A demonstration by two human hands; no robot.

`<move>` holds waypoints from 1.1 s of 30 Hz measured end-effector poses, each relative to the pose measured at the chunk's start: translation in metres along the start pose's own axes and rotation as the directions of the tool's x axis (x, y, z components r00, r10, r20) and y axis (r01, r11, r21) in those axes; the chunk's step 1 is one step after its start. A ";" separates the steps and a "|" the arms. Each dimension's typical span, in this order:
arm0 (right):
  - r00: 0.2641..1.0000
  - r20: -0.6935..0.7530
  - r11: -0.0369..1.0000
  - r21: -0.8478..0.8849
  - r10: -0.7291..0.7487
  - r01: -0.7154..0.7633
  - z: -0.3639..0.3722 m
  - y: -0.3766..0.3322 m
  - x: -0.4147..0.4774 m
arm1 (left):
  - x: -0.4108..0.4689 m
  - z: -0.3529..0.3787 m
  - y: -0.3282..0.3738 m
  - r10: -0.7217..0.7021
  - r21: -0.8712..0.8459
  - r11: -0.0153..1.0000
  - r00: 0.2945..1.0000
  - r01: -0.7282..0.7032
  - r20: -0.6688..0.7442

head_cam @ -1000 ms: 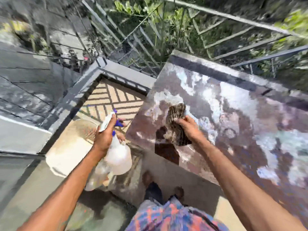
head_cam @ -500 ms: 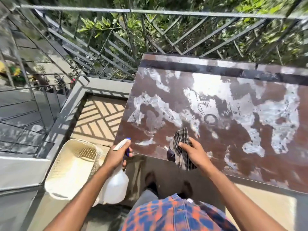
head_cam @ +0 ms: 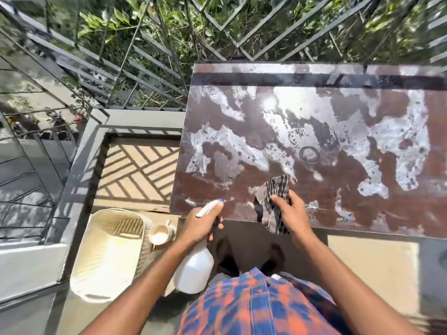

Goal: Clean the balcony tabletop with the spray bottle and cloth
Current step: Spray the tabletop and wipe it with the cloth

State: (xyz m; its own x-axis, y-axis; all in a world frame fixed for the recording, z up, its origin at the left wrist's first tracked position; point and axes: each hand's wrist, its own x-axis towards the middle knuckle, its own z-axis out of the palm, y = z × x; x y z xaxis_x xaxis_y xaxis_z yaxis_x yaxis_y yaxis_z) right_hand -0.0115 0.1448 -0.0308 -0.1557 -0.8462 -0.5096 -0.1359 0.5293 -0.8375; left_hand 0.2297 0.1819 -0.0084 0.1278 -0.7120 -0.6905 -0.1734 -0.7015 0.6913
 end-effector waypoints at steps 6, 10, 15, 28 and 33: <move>0.983 -0.184 0.999 0.044 -0.023 0.031 -0.015 0.008 -0.011 | 0.010 0.027 0.008 0.024 0.045 0.999 0.996 -0.028 0.088; 0.926 -0.378 0.996 0.086 0.006 0.029 -0.033 0.018 -0.020 | 0.010 0.048 0.014 0.025 0.124 0.991 0.981 -0.050 0.193; 0.897 -0.440 0.994 0.107 0.041 0.007 -0.039 0.017 -0.028 | 0.017 0.058 0.021 -0.009 0.105 0.994 0.983 -0.010 0.184; 0.902 -0.431 0.996 0.088 0.039 -0.001 -0.028 0.010 -0.029 | 0.032 0.044 0.028 0.036 -0.114 0.993 0.987 -0.018 0.155; 0.935 -0.354 0.999 0.032 -0.015 0.028 -0.006 -0.011 -0.019 | 0.038 0.038 0.037 0.021 -0.128 0.992 1.000 -0.018 0.021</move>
State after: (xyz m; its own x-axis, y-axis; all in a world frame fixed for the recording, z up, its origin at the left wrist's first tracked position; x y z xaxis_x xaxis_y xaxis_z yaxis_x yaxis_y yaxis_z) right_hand -0.0127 0.1553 -0.0113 -0.4903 -0.7774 -0.3941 -0.1085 0.5031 -0.8574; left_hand 0.1907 0.1301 -0.0177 0.1037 -0.7256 -0.6803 -0.0490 -0.6869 0.7251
